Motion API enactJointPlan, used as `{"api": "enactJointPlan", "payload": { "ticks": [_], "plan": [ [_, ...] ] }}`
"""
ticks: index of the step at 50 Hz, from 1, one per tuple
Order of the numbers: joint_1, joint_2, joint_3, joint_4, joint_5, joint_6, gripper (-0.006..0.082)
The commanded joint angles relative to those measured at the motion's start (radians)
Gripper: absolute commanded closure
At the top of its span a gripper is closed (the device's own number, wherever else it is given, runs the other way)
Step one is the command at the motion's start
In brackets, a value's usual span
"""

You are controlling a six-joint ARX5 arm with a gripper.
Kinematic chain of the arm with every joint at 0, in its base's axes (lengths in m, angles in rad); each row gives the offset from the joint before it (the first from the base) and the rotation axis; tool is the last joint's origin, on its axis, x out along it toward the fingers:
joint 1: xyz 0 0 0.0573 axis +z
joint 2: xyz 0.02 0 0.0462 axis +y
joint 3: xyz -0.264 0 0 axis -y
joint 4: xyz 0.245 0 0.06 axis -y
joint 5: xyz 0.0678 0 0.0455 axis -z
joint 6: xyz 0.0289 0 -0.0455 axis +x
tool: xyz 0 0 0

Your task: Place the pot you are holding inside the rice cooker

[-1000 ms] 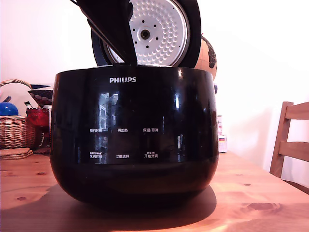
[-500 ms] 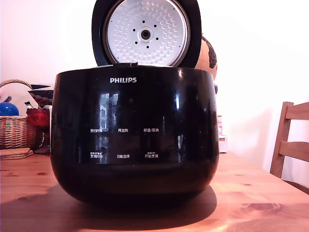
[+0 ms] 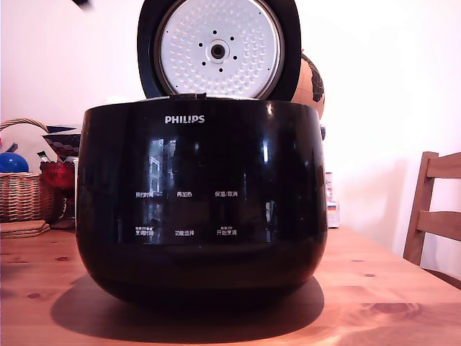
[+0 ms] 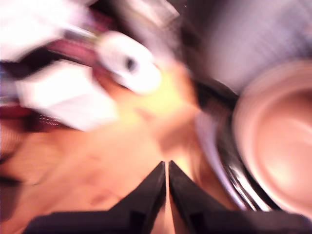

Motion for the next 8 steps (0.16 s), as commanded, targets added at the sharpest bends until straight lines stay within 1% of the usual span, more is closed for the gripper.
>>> {"api": "enactJointPlan", "payload": {
  "ticks": [1,8],
  "plan": [
    [0.035,-0.008,-0.009,0.025,0.019,-0.031,0.0786],
    [0.099,-0.008,-0.009,0.036,0.071,-0.032,0.0786]
  ]
}}
